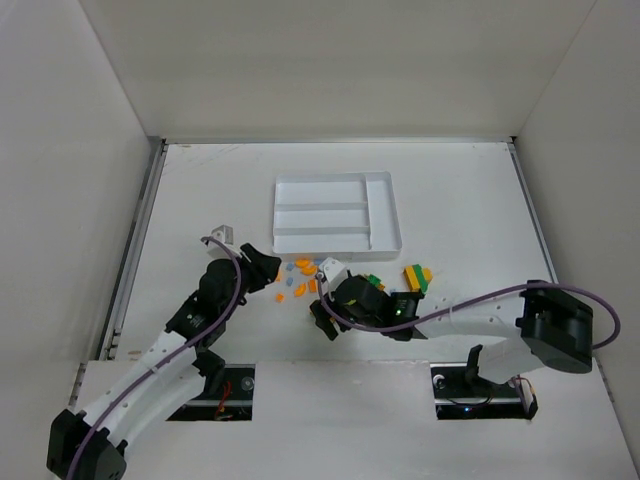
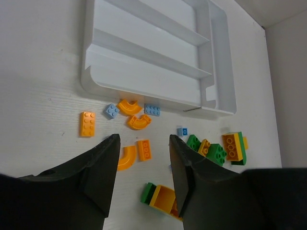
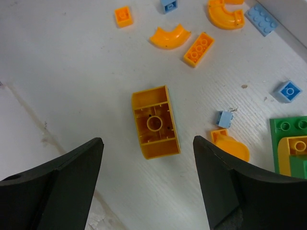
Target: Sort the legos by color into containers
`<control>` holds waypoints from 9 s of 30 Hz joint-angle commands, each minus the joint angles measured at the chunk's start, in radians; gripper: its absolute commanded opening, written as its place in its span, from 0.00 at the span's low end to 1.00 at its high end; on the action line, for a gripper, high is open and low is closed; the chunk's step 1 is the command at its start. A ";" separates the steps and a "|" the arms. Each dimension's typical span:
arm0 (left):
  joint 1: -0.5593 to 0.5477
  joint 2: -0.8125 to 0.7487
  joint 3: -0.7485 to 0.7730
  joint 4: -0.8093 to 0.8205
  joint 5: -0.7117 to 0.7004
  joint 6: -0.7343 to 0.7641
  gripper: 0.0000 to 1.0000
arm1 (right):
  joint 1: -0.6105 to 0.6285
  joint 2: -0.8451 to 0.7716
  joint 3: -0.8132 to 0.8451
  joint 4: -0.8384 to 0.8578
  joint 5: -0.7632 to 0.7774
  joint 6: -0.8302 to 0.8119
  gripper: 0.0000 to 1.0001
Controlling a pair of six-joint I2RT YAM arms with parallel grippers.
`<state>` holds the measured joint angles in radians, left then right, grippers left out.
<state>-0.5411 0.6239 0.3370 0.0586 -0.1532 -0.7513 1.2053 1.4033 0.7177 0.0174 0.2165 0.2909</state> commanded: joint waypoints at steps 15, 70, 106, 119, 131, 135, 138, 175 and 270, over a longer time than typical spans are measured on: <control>-0.020 -0.006 0.005 -0.039 0.057 0.007 0.44 | -0.049 0.105 0.046 0.162 -0.003 0.033 0.30; -0.287 0.152 -0.082 0.681 -0.212 -0.371 0.60 | -0.468 -0.116 -0.092 0.611 -0.246 0.961 0.18; -0.084 0.415 -0.038 0.997 0.030 -0.617 0.41 | -0.444 0.129 -0.109 1.070 -0.333 1.234 0.19; -0.079 0.379 -0.058 0.994 0.018 -0.582 0.25 | -0.444 0.142 -0.135 1.136 -0.330 1.268 0.19; 0.036 0.254 -0.136 0.914 0.075 -0.545 0.17 | -0.499 0.057 -0.208 1.133 -0.338 1.255 0.19; 0.134 0.137 -0.187 0.773 0.159 -0.491 0.17 | -0.559 -0.036 -0.288 1.093 -0.354 1.200 0.19; 0.133 0.053 -0.179 0.631 0.218 -0.358 0.17 | -0.612 -0.099 -0.307 0.916 -0.361 1.101 0.19; -0.127 -0.133 -0.227 0.291 0.122 0.010 0.22 | -0.697 0.250 0.439 -0.025 0.107 0.183 0.19; 0.053 1.165 0.743 0.155 -0.092 0.287 0.39 | -0.639 -0.027 -0.052 0.441 0.095 0.323 0.63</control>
<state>-0.4995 1.8095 1.0542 0.2111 -0.2203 -0.4732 0.5640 1.3815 0.6540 0.3977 0.3099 0.6250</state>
